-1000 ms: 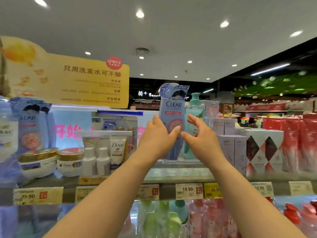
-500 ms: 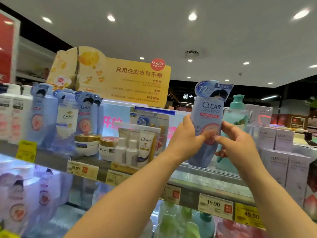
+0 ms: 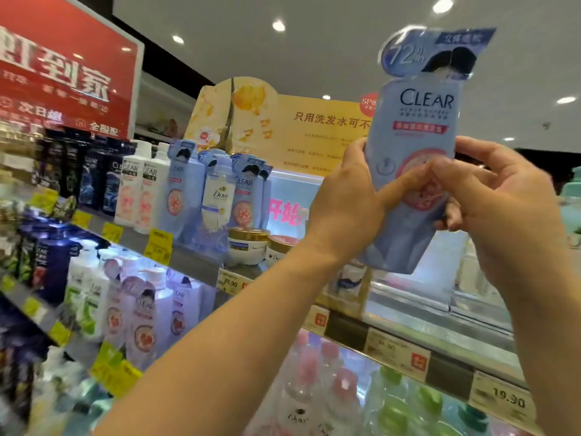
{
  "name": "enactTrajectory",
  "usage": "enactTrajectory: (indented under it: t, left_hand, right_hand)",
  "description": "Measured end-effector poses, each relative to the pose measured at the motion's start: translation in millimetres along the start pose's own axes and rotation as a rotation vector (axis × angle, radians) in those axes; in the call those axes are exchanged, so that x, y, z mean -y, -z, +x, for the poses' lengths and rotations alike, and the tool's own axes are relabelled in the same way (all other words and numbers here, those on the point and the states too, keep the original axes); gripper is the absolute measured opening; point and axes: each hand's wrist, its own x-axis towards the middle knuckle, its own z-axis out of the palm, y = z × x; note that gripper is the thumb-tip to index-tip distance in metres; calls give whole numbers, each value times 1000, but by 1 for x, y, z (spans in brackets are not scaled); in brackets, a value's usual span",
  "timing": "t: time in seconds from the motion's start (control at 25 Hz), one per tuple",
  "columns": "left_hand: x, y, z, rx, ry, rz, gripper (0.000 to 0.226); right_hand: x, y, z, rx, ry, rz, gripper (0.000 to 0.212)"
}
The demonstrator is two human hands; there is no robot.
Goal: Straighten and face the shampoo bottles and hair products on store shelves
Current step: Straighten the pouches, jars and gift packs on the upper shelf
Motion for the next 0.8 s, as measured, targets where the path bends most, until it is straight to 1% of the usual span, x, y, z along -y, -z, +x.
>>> enactTrajectory:
  t: [0.12, 0.2, 0.32, 0.44, 0.48, 0.56, 0.64, 0.68, 0.72, 0.8]
  left_hand:
    - [25, 53, 6, -17, 9, 7, 61]
    - [47, 90, 12, 0, 24, -1, 66]
    - [77, 138, 21, 65, 33, -60, 77]
    - [117, 186, 31, 145, 21, -42, 72]
    - [130, 200, 34, 147, -6, 13, 69]
    - [158, 223, 41, 72, -34, 194, 73]
    - [188, 237, 51, 9, 17, 403, 77]
    - [202, 241, 56, 34, 60, 511, 77]
    - [214, 241, 60, 92, 95, 598, 78]
    - [229, 238, 67, 179, 126, 705, 76]
  right_hand:
    - [0, -55, 8, 81, -68, 5, 28]
    - [-2, -95, 16, 121, -124, -11, 27]
    - [-6, -151, 26, 173, -193, -72, 25]
    - [-20, -208, 28, 118, -218, -112, 26]
    - [-25, -223, 27, 81, -228, -117, 28]
    - [-33, -247, 21, 21, -255, -120, 37]
    - [-38, -260, 14, -19, -284, -152, 43]
    - [-40, -266, 10, -48, -302, -172, 44]
    - [-40, -269, 7, -77, -319, -187, 45]
    - [-38, -274, 3, -118, -352, -223, 44]
